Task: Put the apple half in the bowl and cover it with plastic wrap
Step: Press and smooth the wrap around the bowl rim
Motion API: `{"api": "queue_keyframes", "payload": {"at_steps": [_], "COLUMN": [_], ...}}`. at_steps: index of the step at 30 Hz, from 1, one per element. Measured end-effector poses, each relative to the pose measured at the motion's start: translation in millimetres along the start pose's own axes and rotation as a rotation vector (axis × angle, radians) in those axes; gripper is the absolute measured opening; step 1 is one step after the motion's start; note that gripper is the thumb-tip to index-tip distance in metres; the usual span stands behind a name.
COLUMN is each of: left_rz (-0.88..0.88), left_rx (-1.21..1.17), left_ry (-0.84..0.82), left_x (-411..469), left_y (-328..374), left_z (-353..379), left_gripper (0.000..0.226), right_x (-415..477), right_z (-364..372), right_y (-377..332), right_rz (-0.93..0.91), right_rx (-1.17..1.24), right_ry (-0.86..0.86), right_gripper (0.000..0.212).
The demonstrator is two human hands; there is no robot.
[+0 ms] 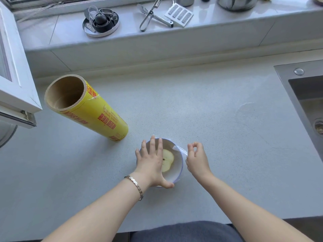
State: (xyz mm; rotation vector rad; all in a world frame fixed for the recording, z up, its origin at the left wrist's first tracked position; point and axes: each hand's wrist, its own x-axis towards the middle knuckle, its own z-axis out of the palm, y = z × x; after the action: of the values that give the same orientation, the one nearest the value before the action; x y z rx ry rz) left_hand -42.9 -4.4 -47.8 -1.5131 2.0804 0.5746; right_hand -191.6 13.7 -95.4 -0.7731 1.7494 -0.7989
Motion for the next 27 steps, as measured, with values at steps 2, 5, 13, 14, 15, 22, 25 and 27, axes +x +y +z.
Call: {"api": "queue_keyframes", "payload": {"at_steps": [2, 5, 13, 14, 15, 22, 25, 27], "left_rz": [-0.014, -0.037, -0.145, -0.182, -0.225, -0.256, 0.083, 0.171], "left_rx": [0.001, 0.002, -0.084, -0.126, -0.179, -0.281, -0.037, 0.029], "left_ry": [0.004, 0.003, 0.016, 0.017, 0.017, -0.052, -0.044, -0.046], "left_x": [1, 2, 2, 1, -1, -9, -6, -2], "left_y": [2, 6, 15, 17, 20, 3, -14, -14], "left_z": [0, 0, 2, 2, 3, -9, -7, -5], "left_gripper": [0.144, 0.145, 0.146, 0.147, 0.147, 0.147, 0.146, 0.147], "right_x": [-1, 1, 15, 15, 15, 9, 8, 8], "right_z": [-4, -2, 5, 3, 0, -17, -20, -19], "right_y": [1, 1, -5, -5, -5, 1, 4, 7], "right_rz": [-0.022, -0.027, 0.089, 0.111, 0.147, 0.334, 0.319, 0.296], "right_rx": [-0.036, -0.085, -0.200, -0.160, -0.097, 0.133, 0.187, 0.211], "right_ry": [0.047, 0.092, 0.018, -0.048, -0.130, -0.424, -0.452, -0.415], "right_gripper": [0.013, 0.013, 0.031, 0.039, 0.046, 0.039, 0.030, 0.025]}}
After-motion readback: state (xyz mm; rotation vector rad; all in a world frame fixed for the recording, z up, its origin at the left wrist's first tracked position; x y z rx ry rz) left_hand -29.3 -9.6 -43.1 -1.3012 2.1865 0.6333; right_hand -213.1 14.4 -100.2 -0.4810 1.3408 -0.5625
